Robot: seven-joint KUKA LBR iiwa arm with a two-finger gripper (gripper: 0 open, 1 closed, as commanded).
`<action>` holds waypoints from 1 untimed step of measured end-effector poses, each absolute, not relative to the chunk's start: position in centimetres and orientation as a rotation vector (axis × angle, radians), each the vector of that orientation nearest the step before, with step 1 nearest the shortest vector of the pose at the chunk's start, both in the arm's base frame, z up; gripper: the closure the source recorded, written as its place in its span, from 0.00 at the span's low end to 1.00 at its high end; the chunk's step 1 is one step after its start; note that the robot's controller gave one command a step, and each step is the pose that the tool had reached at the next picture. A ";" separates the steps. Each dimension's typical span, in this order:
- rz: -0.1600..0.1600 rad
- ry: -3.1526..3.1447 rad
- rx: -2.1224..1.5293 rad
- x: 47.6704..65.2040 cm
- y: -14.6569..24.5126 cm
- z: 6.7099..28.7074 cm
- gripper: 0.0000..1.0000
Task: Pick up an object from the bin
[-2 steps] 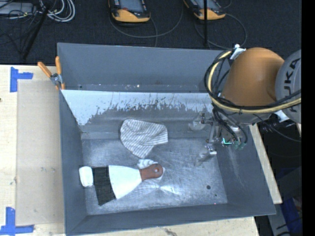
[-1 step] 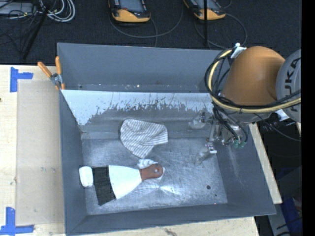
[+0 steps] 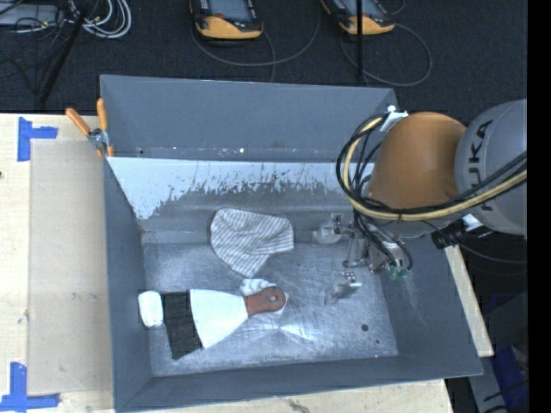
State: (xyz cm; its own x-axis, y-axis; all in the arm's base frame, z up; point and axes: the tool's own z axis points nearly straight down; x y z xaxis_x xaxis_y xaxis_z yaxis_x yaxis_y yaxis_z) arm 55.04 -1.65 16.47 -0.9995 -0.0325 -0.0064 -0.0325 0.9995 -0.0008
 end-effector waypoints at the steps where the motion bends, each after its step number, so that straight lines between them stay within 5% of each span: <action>1: -0.001 3.150 -0.217 53.5 1.5 7.7 1.00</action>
Offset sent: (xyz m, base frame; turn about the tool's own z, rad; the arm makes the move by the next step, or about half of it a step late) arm 0.0000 0.0000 0.0000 0.0000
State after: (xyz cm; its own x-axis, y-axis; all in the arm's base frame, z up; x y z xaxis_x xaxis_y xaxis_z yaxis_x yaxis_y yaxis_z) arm 53.48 1.51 7.72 -0.9904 -0.1373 0.0162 -0.1373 0.9905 0.0004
